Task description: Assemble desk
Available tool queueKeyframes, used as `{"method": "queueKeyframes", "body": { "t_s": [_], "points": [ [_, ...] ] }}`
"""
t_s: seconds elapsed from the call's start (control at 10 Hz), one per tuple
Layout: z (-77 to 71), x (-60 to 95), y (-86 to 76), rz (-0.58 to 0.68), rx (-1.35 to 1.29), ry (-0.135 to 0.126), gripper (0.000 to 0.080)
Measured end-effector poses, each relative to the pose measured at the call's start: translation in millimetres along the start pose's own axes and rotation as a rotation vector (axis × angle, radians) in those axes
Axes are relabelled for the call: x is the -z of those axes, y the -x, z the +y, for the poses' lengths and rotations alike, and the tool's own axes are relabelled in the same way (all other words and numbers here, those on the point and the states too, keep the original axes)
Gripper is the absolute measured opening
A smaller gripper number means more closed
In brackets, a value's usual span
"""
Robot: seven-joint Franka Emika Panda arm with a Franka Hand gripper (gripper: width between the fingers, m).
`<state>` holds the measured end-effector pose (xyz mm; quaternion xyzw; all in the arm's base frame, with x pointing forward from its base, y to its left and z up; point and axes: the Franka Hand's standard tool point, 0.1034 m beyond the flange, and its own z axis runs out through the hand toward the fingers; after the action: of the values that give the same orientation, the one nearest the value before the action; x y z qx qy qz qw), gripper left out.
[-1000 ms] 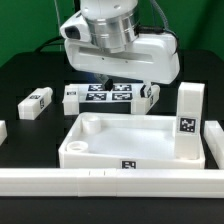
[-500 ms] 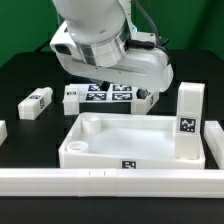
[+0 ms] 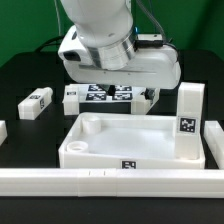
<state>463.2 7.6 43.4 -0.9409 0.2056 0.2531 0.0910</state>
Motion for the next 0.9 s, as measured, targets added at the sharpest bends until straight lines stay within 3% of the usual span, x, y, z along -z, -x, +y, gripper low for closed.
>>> {"method": "queueKeyframes", "body": {
  "t_s": [0.4, 0.5, 0.7, 0.9],
  "points": [
    [3.0, -7.3, 11.8, -0.317, -0.014, 0.012, 0.0649],
    [2.3, -9.7, 4.3, -0.328, -0.014, 0.015, 0.0649],
    [5.2, -20.8, 11.2, -0.444, -0.026, 0.031, 0.0649],
    [2.9, -31.2, 7.1, -0.431, -0.023, 0.04, 0.0649]
  ]
}}
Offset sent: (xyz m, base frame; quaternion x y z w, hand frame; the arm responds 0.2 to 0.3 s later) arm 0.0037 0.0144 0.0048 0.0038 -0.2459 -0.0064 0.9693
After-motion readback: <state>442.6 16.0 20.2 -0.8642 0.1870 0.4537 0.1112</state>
